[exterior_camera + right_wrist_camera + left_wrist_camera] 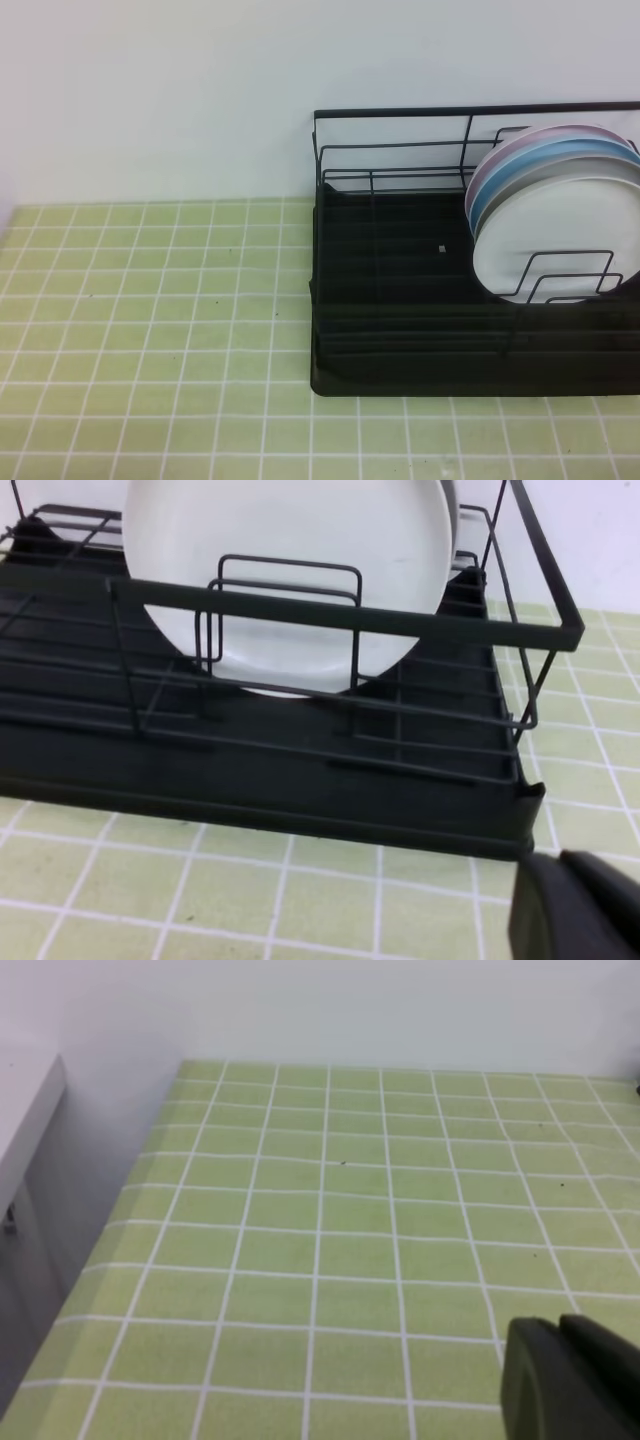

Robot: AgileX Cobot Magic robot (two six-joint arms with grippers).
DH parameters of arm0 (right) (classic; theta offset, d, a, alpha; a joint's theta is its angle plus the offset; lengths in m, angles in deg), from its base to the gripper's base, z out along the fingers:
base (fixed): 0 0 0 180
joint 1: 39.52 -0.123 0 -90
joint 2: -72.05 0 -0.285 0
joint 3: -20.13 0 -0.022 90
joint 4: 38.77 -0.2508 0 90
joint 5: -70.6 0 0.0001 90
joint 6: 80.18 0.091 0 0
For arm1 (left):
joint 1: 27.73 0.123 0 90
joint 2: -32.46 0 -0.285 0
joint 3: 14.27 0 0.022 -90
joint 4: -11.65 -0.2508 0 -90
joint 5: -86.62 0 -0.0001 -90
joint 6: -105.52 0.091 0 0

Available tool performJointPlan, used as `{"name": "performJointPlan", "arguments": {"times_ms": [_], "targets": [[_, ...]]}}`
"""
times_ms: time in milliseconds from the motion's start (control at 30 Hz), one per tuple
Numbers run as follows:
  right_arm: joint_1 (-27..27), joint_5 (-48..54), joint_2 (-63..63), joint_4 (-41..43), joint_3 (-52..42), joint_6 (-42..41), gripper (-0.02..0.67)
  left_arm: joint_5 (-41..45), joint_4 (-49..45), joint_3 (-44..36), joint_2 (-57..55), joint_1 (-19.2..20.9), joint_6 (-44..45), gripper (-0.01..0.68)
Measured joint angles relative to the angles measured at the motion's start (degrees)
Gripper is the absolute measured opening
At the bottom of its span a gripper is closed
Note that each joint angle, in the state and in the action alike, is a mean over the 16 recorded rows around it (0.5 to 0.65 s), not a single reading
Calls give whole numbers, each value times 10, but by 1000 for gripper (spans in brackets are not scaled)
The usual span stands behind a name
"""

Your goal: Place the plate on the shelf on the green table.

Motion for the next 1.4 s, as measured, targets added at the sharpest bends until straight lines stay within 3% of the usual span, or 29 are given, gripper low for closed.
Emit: {"name": "performJointPlan", "arguments": {"times_ms": [400, 1400], "targets": [[31, 0, 1, -21, 0, 3, -4, 0, 0, 0, 0, 0, 0, -2], [31, 0, 1, -20, 0, 3, -4, 0, 0, 0, 0, 0, 0, -2]]}}
